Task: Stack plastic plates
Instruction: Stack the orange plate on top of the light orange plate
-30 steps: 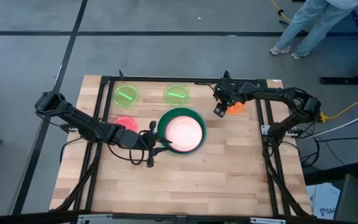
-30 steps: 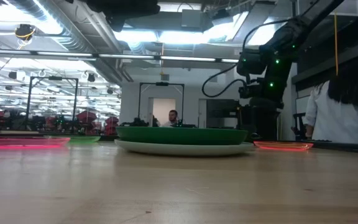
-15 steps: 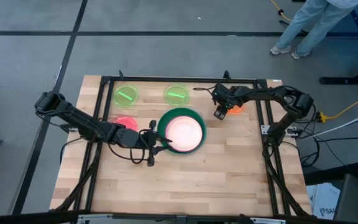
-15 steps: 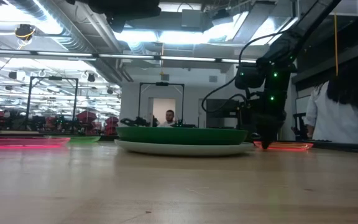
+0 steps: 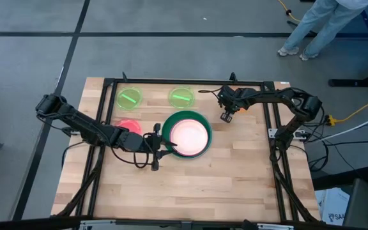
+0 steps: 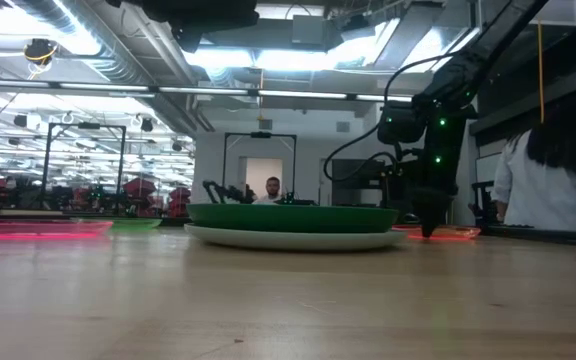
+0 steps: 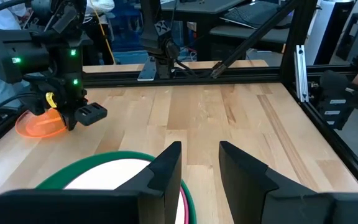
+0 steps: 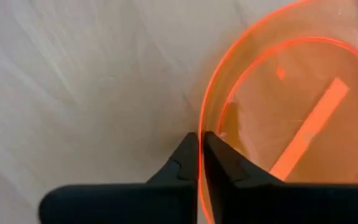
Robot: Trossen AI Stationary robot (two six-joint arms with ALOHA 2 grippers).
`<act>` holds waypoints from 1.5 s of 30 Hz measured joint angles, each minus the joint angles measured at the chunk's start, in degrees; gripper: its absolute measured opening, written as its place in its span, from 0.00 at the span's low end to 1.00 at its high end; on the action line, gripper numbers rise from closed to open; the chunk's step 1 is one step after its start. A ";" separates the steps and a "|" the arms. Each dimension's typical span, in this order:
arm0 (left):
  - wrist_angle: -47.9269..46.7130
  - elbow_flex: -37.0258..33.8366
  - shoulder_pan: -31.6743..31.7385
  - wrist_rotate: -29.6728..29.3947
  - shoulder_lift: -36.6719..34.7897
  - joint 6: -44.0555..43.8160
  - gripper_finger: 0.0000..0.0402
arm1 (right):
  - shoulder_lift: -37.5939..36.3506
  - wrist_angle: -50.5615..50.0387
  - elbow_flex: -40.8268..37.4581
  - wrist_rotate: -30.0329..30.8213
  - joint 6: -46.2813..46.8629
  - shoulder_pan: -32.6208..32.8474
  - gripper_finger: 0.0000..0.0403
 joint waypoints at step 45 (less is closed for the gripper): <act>-0.02 0.00 0.00 0.00 0.00 0.02 0.25 | -12.26 12.46 -0.02 -1.31 -16.68 36.16 0.00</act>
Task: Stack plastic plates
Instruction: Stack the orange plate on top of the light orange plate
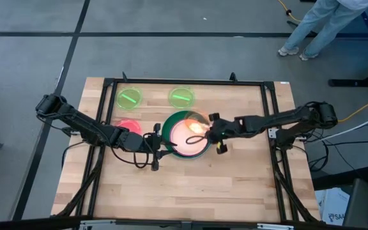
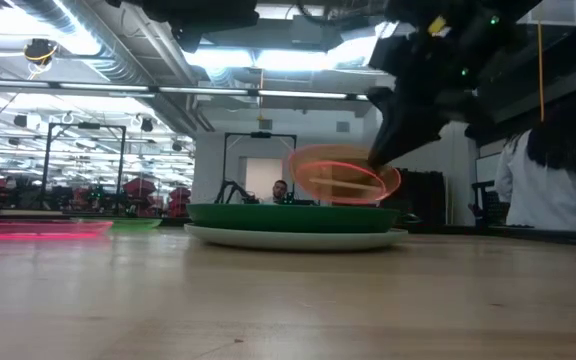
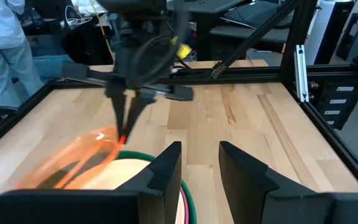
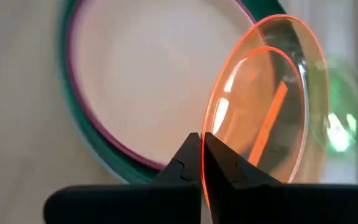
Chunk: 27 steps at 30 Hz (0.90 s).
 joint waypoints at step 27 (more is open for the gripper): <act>0.00 0.00 -0.01 0.02 0.00 0.00 0.25 | 8.50 11.37 0.09 -10.82 -1.20 2.11 0.00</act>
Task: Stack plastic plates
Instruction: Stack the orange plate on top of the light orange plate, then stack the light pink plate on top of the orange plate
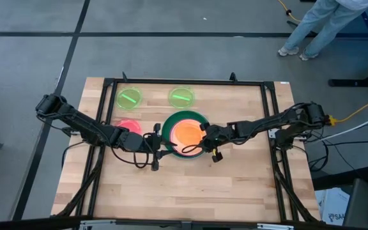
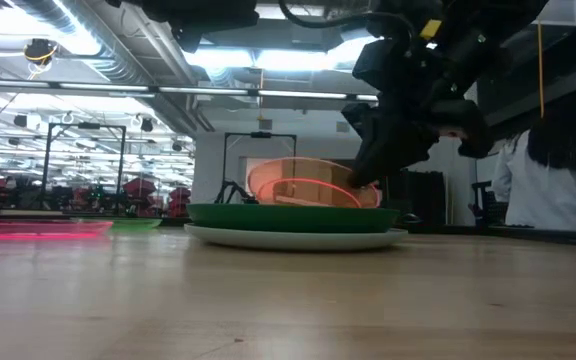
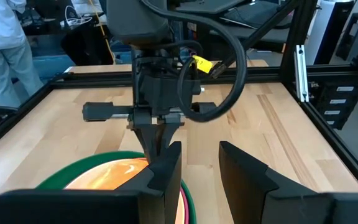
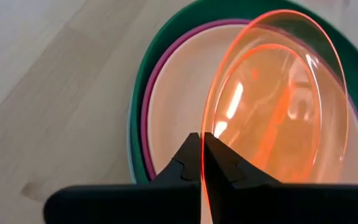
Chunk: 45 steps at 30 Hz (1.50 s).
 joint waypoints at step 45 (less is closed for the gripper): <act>1.29 -0.02 0.39 -2.75 -0.02 2.93 0.25 | -3.93 13.52 -1.38 -5.46 8.94 -0.02 0.27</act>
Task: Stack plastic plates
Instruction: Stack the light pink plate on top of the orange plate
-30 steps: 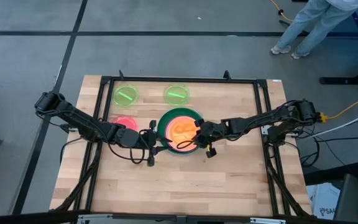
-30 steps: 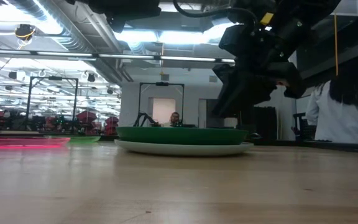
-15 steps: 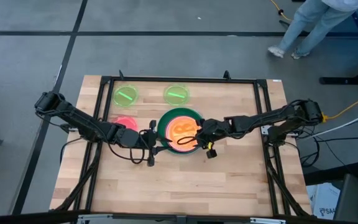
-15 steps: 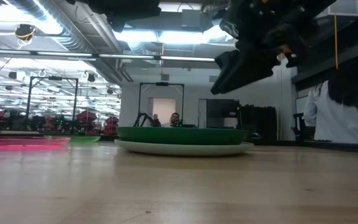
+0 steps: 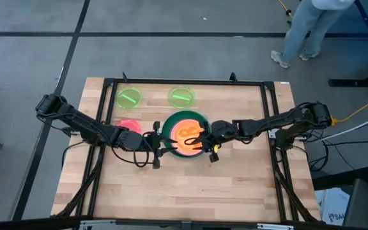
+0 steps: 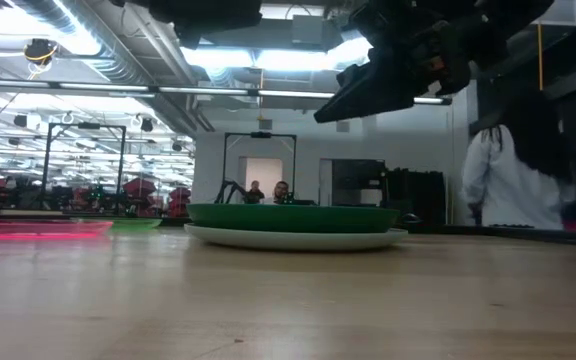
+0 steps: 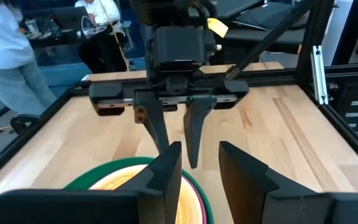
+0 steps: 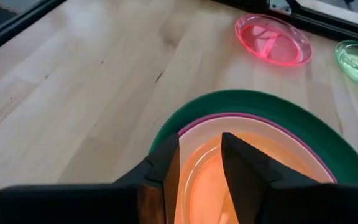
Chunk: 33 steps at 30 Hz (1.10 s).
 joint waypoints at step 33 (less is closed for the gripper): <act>-24.51 0.04 -0.15 1.42 -2.23 -15.05 0.46 | 0.13 0.77 -1.40 -0.01 3.37 0.07 0.27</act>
